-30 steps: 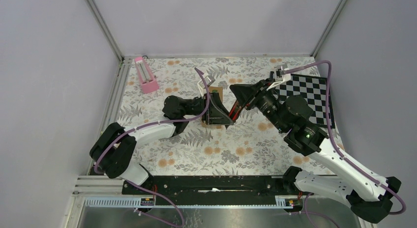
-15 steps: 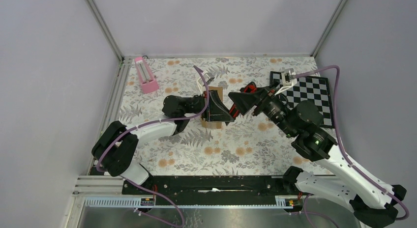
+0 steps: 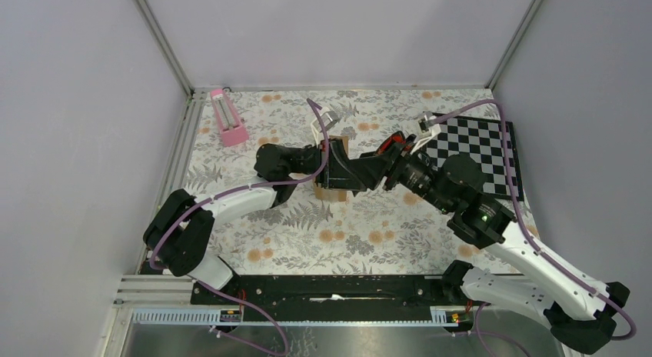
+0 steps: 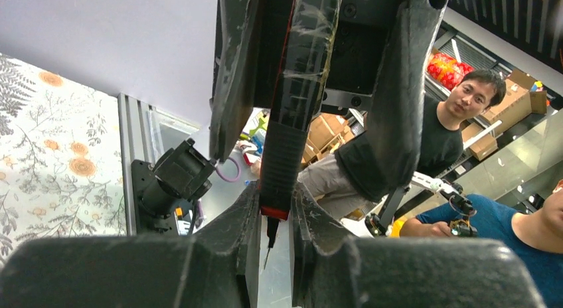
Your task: Unpack the express box
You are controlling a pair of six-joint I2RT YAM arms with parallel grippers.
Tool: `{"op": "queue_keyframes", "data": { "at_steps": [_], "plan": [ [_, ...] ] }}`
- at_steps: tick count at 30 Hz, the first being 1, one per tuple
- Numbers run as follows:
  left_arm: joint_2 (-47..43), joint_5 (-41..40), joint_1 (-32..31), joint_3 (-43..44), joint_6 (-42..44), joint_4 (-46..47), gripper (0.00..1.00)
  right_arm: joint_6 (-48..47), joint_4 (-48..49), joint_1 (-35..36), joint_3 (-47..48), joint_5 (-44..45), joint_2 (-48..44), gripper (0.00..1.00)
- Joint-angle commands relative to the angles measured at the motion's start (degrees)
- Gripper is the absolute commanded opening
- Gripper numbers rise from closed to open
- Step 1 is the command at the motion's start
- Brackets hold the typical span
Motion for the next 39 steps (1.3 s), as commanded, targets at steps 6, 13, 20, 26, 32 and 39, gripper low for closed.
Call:
{"op": "queue_keyframes", "data": {
  "at_steps": [6,13,20,26,32,39],
  "plan": [
    [-2.32,2.86,0.28,3.56,2.66,-1.28,0.0,-2.91,-0.55,0.22,1.6,-0.58,-0.09,0.59],
    [-2.16,2.66,0.41,3.59,3.0,-1.96,0.0,-3.51,-0.64,0.22,1.24,0.54,-1.56,0.5],
    [-1.45,2.46,0.41,3.59,1.97,-0.93,0.0,-4.01,-0.64,0.23,1.2,0.82,-1.43,0.02],
    [-6.49,-3.26,5.31,1.65,12.24,-20.59,0.88,-9.48,-5.11,0.23,2.57,8.81,-1.13,0.0],
    [-13.65,-34.48,10.73,13.84,37.32,-74.4,0.99,-16.77,-8.08,0.22,4.14,17.74,4.31,0.0],
    [-3.72,-65.11,17.98,22.83,37.5,-91.36,0.98,-21.59,-5.04,0.14,3.77,24.99,13.9,0.0]
  ]
}}
